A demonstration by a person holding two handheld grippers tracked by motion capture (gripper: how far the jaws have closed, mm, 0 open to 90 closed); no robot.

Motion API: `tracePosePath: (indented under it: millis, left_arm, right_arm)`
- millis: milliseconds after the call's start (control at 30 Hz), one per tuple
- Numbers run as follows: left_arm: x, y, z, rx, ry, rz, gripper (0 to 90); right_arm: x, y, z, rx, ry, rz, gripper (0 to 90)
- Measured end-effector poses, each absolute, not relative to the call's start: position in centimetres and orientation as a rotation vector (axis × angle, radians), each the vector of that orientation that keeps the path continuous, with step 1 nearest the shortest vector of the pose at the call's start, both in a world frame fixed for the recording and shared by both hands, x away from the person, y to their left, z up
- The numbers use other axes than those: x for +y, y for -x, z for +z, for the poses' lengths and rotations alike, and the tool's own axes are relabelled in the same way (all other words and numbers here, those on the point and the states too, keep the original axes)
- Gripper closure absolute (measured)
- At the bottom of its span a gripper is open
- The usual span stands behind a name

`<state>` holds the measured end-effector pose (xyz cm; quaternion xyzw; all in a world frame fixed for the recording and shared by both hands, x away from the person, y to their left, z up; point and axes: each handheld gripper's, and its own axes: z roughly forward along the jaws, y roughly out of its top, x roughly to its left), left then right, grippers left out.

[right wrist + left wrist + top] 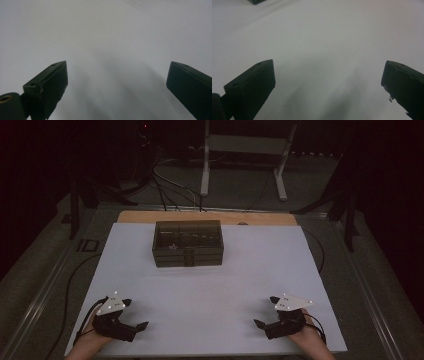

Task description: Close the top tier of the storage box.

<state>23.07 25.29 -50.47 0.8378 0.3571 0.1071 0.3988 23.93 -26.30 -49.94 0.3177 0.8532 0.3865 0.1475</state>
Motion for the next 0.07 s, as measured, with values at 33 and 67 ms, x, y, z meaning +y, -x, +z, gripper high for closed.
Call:
tracePosePath:
  millis: [33,67]
  left_arm:
    - [25.27,-23.07,-50.47,0.902,-2.119,0.272,0.1]
    - [25.27,-23.07,-50.47,0.902,-2.119,0.272,0.1]
  right_arm:
    - [-26.31,-23.94,-49.95,2.456,-0.913,1.114,4.2]
    - [-26.31,-23.94,-49.95,2.456,-0.913,1.114,4.2]
